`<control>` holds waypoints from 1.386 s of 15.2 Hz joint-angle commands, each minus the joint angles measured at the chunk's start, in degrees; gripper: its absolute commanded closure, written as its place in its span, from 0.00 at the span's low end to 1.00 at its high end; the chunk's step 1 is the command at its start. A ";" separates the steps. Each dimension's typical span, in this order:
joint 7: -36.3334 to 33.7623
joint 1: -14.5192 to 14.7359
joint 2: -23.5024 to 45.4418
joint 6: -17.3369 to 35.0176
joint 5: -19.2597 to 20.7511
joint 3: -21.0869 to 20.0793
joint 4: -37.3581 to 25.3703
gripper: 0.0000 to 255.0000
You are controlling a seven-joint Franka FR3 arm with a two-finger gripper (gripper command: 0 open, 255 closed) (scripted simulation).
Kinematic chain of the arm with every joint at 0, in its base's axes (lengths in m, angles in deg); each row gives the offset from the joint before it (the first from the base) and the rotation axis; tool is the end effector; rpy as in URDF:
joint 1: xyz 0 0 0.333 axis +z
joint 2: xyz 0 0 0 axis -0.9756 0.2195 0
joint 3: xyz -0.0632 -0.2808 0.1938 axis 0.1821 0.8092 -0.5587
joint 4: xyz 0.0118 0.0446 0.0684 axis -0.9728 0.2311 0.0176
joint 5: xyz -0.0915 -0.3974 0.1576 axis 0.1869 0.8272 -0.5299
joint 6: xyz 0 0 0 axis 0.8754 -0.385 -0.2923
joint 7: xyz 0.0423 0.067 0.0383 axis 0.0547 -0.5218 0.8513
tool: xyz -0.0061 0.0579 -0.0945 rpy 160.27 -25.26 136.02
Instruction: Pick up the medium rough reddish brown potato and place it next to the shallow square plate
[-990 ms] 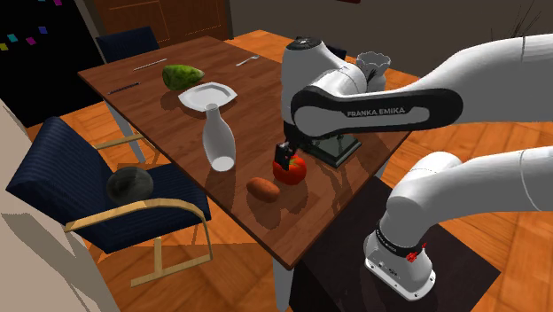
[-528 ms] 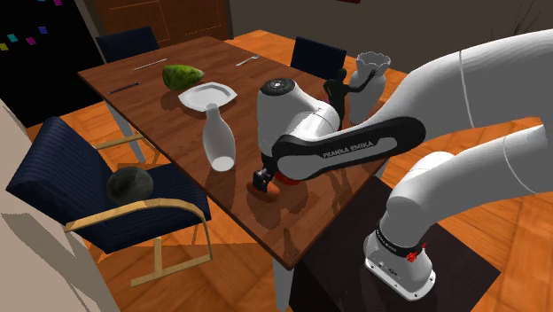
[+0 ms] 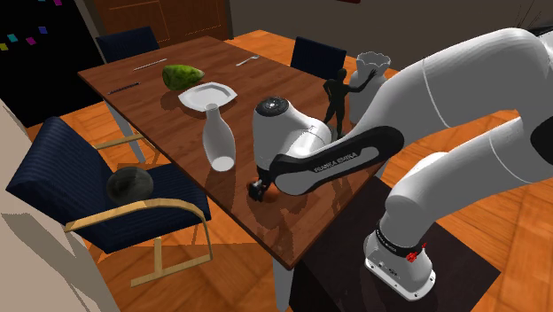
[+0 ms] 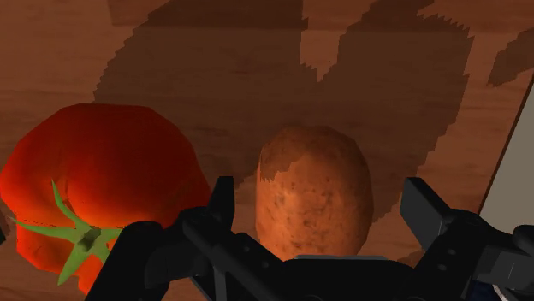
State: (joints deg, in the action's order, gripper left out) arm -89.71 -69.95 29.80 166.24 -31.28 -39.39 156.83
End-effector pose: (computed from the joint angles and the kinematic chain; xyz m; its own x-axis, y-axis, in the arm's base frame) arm 0.3010 0.2835 0.3427 0.9616 0.2456 0.1222 0.2369 -0.9681 0.0815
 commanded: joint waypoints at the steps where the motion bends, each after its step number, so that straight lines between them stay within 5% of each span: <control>1: -0.41 -0.44 1.18 1.67 0.32 -0.64 0.48 0.00; 8: -0.41 -0.43 1.17 1.66 0.32 -0.64 0.48 0.00; 9: -0.41 -0.43 1.17 1.66 0.32 -0.64 0.48 1.00; 21: 0.37 0.24 -0.84 -1.35 -0.17 0.54 -0.59 1.00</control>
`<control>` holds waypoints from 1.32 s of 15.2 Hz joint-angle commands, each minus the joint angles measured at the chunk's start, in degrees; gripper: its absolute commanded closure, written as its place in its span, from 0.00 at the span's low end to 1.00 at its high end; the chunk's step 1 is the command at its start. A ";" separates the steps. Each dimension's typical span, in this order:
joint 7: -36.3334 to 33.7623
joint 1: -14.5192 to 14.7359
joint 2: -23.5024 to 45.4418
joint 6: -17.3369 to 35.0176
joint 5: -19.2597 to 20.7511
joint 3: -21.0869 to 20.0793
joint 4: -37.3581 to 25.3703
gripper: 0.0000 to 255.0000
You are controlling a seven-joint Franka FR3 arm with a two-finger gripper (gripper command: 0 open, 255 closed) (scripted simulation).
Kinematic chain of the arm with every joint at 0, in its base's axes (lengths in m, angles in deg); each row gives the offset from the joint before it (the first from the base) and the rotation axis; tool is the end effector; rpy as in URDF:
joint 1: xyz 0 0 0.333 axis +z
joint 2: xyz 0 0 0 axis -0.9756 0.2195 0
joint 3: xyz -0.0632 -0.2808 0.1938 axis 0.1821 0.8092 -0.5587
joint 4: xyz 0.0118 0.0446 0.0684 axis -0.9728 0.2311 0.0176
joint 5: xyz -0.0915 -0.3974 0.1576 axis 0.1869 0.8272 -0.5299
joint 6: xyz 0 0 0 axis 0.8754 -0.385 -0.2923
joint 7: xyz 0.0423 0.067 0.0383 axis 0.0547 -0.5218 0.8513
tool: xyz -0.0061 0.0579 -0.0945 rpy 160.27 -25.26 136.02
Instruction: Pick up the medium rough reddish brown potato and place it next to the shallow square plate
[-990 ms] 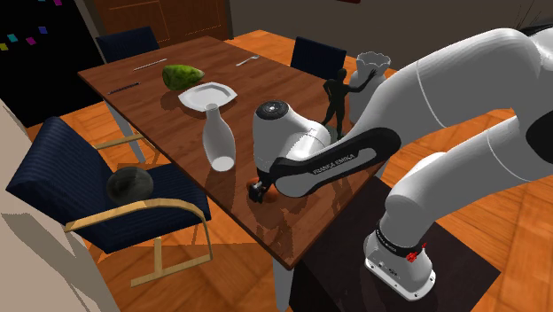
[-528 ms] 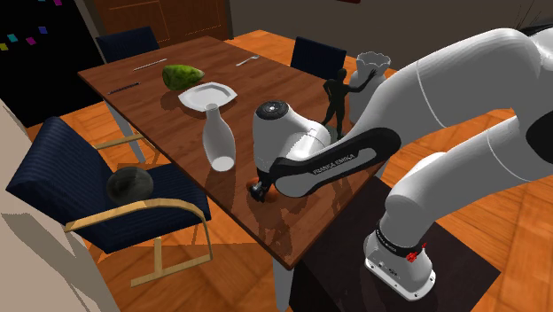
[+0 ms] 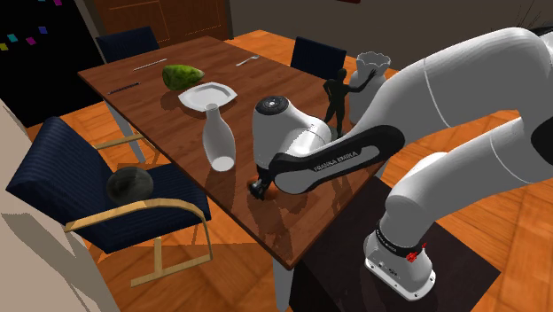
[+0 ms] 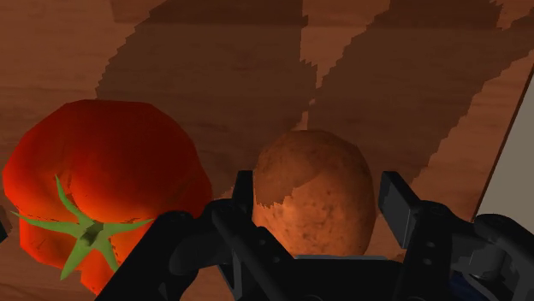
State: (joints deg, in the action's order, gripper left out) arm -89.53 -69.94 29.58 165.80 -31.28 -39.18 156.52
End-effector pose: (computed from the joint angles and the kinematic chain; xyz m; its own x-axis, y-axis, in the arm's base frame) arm 0.3021 0.2838 0.3461 0.9614 0.2461 0.1234 0.2374 -0.9680 0.0809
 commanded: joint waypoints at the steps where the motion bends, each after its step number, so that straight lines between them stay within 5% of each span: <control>1: 0.42 0.42 -1.24 -1.90 -0.28 0.69 -0.66 1.00; 20: 2.97 1.65 -9.04 -19.06 0.16 6.33 -10.20 1.00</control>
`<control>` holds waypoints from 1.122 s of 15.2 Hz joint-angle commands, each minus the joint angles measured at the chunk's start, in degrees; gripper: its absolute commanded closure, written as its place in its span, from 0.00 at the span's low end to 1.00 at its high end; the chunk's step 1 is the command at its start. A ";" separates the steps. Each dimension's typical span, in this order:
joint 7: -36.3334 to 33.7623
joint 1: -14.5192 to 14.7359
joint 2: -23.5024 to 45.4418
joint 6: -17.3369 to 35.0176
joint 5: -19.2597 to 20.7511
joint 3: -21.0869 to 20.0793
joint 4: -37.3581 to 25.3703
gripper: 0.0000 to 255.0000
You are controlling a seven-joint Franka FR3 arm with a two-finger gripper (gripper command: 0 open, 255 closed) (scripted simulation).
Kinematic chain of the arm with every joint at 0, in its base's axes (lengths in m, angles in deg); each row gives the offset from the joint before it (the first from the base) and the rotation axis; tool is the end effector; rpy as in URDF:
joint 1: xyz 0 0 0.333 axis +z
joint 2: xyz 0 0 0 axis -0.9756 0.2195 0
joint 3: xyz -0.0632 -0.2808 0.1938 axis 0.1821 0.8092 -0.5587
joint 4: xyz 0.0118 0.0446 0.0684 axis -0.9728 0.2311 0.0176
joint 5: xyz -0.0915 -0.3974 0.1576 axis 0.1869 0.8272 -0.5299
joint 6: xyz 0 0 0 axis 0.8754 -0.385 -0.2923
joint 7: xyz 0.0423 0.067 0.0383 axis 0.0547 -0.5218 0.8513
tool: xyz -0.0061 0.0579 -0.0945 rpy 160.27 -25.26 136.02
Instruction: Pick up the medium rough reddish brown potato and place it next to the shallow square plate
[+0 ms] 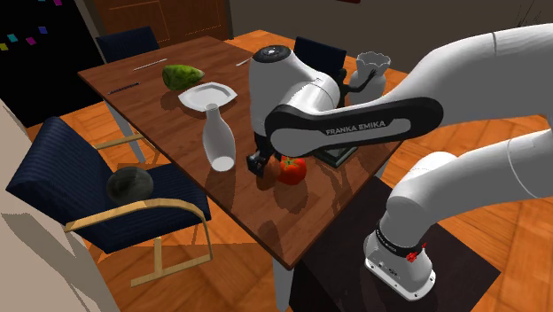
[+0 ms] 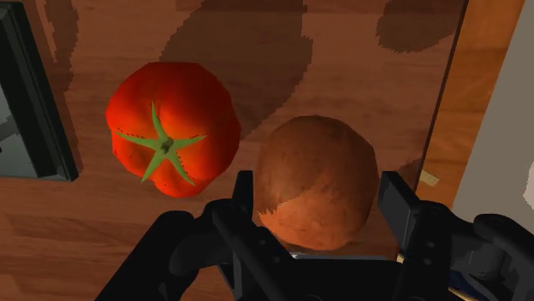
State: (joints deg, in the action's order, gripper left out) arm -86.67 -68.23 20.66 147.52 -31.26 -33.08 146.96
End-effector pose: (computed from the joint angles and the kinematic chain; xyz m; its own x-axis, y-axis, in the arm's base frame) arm 0.3037 0.2866 0.4610 0.9615 0.2456 0.1233 0.2370 -0.9682 0.0806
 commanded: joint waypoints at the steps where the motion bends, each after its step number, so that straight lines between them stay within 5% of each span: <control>1: 0.18 -0.08 -0.34 -1.61 0.23 0.47 -1.24 1.00; 4: 0.35 -0.13 -0.78 -3.48 0.45 0.99 -2.68 1.00; 17: 4.91 -12.07 24.17 3.98 12.94 2.63 -18.89 1.00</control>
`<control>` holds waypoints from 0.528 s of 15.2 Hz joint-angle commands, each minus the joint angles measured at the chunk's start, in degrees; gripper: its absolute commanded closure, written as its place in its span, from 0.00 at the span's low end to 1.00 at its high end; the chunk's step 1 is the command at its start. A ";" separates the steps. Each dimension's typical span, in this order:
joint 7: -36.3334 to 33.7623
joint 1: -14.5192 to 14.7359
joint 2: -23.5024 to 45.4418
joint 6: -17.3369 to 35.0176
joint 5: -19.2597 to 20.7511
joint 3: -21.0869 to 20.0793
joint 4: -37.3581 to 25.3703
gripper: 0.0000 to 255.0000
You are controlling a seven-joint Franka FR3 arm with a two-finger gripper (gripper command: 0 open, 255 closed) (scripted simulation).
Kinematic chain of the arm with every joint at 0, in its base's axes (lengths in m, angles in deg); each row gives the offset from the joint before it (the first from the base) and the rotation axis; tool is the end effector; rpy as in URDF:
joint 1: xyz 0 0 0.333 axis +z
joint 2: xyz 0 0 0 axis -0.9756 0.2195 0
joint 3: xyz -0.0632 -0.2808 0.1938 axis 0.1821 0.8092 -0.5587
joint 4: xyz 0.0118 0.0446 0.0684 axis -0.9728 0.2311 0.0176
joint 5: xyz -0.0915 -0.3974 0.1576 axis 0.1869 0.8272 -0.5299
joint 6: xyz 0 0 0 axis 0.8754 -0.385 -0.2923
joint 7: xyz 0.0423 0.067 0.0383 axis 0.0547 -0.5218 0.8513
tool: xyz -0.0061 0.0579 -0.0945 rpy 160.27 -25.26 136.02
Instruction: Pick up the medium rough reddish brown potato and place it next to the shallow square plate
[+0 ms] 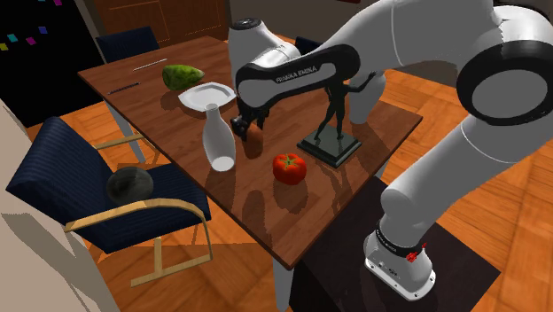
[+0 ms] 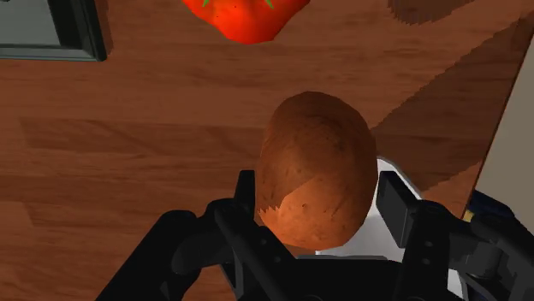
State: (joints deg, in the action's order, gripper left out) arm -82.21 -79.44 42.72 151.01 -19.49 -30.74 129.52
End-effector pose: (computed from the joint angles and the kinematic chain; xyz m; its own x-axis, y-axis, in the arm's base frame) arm 0.4676 0.2540 0.4735 0.9616 0.2454 0.1225 0.2368 -0.9682 0.0805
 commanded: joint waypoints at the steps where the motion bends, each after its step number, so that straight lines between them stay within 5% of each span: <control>1: 0.49 -1.47 4.16 0.61 2.29 0.38 -3.18 1.00; 8: 0.62 -3.77 18.92 -0.54 10.05 1.68 -17.35 1.00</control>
State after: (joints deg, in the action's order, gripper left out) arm -81.73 -83.03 59.57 151.22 -10.48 -29.30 114.76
